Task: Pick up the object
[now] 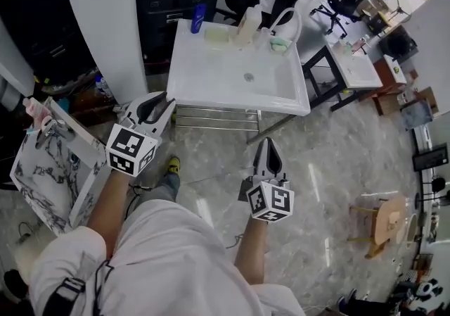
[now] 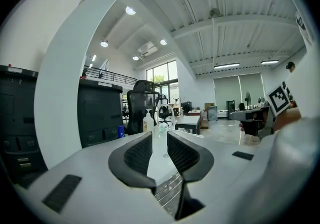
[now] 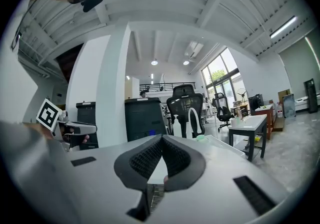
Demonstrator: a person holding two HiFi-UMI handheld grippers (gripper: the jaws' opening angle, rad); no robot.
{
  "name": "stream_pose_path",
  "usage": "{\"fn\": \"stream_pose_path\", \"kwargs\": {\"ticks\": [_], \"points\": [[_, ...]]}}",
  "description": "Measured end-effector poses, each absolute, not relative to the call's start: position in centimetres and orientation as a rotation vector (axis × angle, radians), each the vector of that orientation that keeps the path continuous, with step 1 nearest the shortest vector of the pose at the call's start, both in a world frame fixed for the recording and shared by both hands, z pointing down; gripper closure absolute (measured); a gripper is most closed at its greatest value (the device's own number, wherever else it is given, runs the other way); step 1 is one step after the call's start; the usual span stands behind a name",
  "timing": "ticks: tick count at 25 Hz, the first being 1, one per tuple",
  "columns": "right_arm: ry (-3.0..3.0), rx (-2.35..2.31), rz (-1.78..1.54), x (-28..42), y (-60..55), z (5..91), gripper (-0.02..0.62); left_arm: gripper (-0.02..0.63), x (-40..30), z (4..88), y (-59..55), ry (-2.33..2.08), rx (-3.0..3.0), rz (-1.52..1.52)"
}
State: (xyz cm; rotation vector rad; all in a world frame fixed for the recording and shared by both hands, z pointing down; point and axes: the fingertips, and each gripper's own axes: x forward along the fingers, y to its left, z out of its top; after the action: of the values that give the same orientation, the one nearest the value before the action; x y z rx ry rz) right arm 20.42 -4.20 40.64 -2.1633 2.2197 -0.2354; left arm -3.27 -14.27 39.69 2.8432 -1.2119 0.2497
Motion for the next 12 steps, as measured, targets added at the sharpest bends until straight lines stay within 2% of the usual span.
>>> {"fn": "stream_pose_path", "kwargs": {"ticks": [12], "points": [[2.225, -2.183, -0.224, 23.0, -22.8, 39.9, 0.590, 0.518, 0.0, 39.7, -32.2, -1.149, 2.883, 0.303]]}}
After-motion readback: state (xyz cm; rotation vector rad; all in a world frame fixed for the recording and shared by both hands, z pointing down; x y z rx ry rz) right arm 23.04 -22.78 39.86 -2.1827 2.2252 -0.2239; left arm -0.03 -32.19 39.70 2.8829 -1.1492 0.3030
